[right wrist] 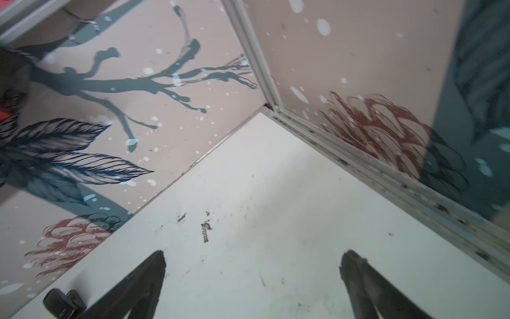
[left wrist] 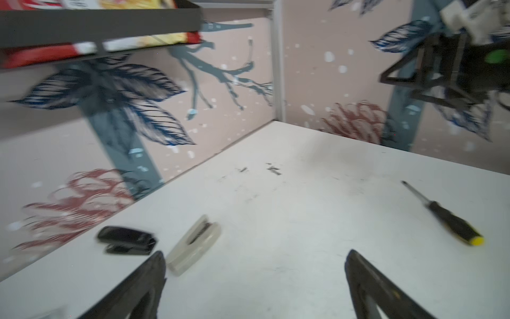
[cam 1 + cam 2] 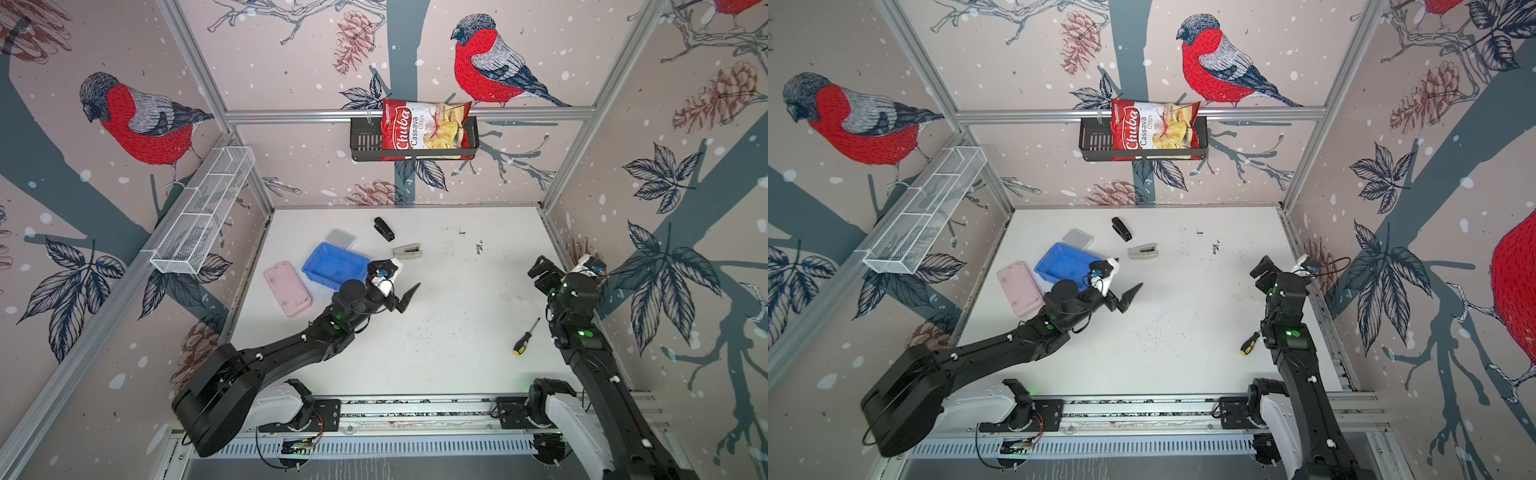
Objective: Put the screwdriver in the bin
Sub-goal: Pick up the screwdriver from the bottom-right of the table.
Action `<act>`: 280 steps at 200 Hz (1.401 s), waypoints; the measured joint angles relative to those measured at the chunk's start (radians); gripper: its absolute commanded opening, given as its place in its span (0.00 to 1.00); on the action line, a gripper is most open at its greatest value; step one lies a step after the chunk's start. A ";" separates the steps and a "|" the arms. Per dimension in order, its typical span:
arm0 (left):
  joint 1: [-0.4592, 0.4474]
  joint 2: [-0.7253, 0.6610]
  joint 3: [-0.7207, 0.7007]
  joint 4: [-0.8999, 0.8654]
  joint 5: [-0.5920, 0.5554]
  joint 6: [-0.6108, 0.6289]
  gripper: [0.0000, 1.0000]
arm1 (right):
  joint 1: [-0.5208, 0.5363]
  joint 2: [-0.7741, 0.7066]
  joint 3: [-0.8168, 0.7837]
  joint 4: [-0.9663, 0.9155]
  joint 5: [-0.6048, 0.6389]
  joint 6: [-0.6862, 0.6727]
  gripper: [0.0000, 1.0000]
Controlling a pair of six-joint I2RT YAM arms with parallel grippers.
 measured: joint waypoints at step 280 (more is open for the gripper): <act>-0.127 0.112 0.135 -0.249 0.251 0.133 0.99 | -0.014 0.509 0.026 -0.442 -0.165 0.204 0.42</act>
